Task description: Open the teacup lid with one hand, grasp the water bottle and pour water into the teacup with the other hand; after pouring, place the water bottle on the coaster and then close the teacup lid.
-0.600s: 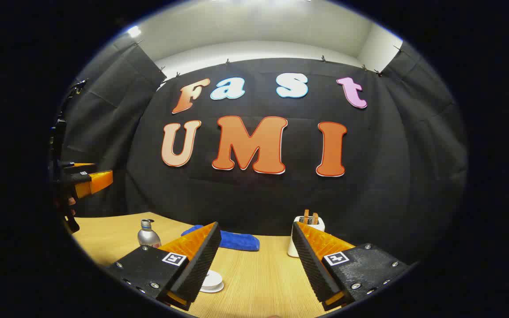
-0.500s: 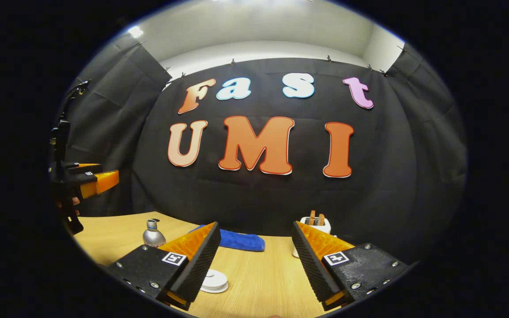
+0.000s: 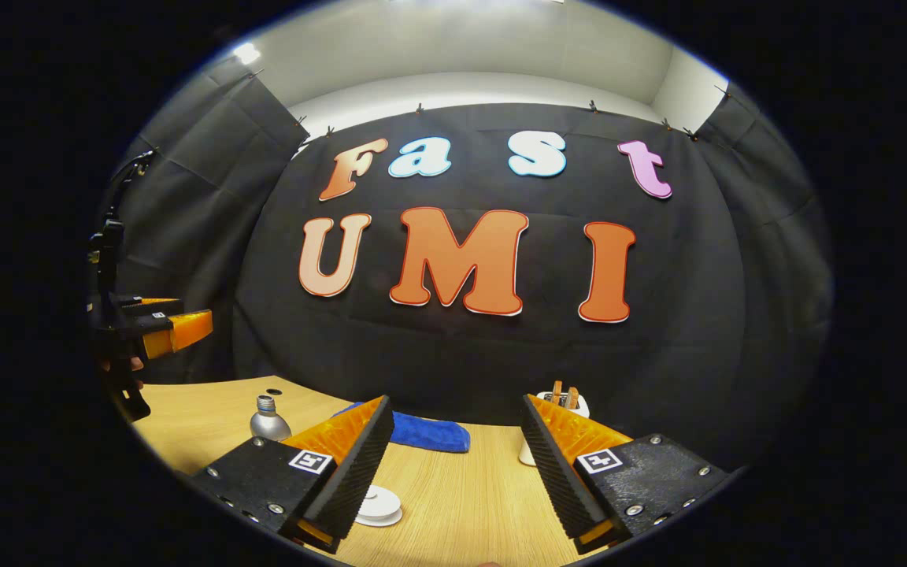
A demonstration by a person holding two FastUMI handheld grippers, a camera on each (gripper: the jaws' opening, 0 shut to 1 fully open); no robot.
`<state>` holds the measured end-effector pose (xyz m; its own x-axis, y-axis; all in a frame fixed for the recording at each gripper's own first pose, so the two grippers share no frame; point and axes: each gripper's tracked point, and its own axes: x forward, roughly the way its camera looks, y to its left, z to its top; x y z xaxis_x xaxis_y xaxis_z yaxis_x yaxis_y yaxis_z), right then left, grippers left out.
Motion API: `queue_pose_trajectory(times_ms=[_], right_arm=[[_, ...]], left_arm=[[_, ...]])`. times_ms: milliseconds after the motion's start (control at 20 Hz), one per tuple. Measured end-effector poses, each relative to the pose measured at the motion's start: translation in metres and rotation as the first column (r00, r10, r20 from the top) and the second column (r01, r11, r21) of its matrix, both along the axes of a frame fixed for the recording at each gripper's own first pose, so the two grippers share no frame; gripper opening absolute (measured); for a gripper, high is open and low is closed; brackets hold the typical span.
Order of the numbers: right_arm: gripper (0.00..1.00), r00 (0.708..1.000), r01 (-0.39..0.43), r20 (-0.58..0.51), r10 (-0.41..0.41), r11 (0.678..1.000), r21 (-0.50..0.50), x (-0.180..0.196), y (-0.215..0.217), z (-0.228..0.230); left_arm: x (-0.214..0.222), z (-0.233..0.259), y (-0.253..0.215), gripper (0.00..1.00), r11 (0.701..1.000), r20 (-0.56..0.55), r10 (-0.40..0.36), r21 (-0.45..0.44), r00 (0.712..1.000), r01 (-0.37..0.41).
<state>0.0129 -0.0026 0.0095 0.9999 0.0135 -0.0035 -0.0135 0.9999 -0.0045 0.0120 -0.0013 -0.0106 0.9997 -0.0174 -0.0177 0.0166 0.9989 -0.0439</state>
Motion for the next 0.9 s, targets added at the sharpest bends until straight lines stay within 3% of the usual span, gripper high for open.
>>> queue_pose_trajectory(times_ms=[300,650,750,800,900], right_arm=[[0.97,1.000,-0.004,0.005,0.004,1.000,0.002,0.010,0.004,0.003],[0.97,0.996,-0.051,-0.077,0.052,0.998,0.021,0.026,0.024,-0.040],[0.97,0.993,-0.064,-0.098,0.067,0.998,0.029,0.030,0.029,-0.051],[0.97,0.991,-0.072,-0.108,0.075,0.997,0.030,0.032,0.032,-0.057],[0.97,0.987,-0.089,-0.135,0.092,0.996,0.030,0.035,0.040,-0.072]], left_arm=[[0.005,-0.011,-0.006,1.00,0.999,-0.022,-0.026,-0.020,0.999,0.025],[0.012,-0.037,-0.009,0.94,0.997,-0.061,-0.065,-0.050,0.996,0.062],[0.013,-0.047,-0.011,0.98,0.997,-0.083,-0.073,-0.047,0.994,0.069],[0.014,-0.052,-0.013,0.94,0.997,-0.094,-0.076,-0.040,0.993,0.072],[0.014,-0.061,-0.016,1.00,0.997,-0.100,-0.081,-0.029,0.992,0.078]])
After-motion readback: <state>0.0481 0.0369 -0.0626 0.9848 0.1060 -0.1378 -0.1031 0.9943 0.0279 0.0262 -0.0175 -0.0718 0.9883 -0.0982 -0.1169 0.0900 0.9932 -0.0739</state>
